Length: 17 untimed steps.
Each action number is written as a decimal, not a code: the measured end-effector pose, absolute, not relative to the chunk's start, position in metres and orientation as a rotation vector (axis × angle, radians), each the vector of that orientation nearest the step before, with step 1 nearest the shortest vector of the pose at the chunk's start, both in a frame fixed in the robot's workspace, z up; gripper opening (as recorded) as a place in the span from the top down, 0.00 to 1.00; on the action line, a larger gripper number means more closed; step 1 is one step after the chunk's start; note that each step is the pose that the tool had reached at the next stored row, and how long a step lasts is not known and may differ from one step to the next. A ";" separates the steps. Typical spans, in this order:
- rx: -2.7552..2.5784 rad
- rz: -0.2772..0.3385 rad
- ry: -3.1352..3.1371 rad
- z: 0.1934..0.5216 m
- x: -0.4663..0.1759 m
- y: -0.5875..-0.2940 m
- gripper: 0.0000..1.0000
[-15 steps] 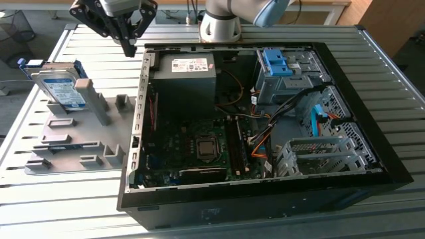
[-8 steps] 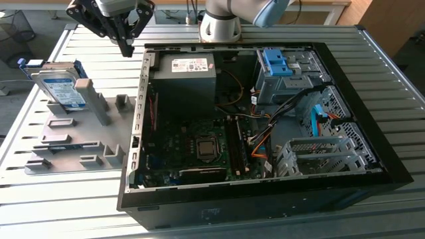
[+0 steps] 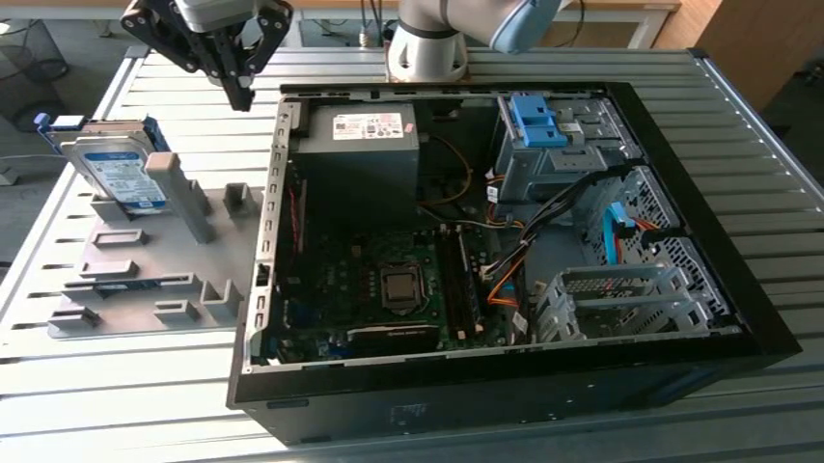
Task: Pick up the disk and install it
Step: 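Reach for the disk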
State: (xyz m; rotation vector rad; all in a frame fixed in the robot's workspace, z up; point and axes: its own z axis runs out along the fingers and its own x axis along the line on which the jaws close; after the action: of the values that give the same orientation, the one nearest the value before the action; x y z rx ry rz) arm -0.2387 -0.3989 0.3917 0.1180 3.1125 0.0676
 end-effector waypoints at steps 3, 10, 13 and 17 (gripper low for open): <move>0.118 0.068 3.112 0.392 -0.241 -0.399 0.89; 0.118 0.068 3.112 0.392 -0.248 -0.399 0.89; 0.118 0.068 3.112 0.391 -0.250 -0.399 0.89; 0.118 0.068 3.113 0.391 -0.253 -0.399 0.89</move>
State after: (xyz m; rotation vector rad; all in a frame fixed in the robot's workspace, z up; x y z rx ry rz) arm -0.2533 -0.3989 0.3915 0.1180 3.1125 0.0676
